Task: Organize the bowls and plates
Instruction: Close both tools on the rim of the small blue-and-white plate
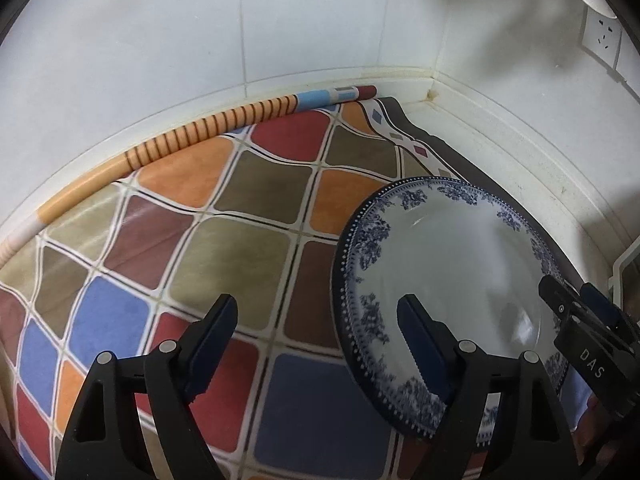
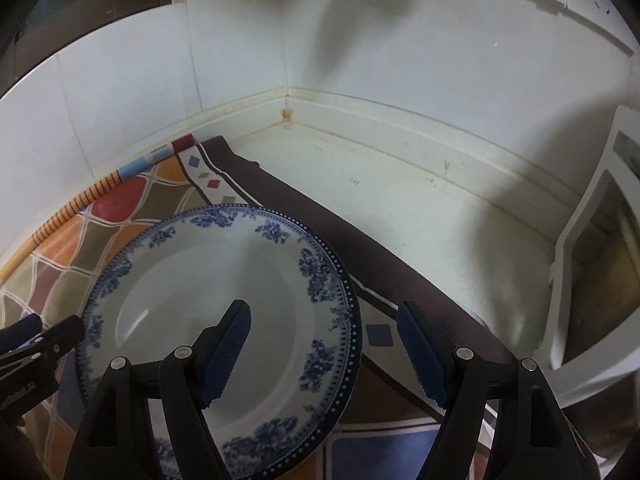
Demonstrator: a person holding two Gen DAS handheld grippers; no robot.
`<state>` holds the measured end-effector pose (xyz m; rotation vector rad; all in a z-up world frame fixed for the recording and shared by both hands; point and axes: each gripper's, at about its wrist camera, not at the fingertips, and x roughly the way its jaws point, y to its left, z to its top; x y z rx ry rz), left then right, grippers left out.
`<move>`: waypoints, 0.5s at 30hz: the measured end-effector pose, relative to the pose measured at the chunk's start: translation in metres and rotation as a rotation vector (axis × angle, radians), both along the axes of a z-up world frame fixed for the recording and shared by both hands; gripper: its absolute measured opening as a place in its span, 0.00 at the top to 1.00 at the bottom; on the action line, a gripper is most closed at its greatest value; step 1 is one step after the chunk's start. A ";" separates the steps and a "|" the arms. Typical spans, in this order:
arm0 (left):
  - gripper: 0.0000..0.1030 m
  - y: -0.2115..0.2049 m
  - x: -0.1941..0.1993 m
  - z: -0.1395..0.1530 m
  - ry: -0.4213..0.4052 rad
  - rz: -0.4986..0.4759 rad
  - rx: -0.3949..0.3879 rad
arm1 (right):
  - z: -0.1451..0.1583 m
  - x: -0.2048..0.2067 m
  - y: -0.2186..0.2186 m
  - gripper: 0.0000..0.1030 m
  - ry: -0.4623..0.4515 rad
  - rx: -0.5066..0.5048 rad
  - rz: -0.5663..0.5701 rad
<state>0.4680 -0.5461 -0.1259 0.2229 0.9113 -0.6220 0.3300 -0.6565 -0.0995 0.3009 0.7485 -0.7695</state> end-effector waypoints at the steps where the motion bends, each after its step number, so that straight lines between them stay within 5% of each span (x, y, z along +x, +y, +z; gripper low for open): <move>1: 0.23 -0.002 0.001 -0.001 0.003 -0.003 0.001 | -0.002 0.001 -0.002 0.26 0.004 0.004 -0.004; 15: 0.46 -0.028 0.018 -0.011 0.045 -0.034 0.001 | -0.014 0.014 -0.022 0.42 0.018 0.091 -0.005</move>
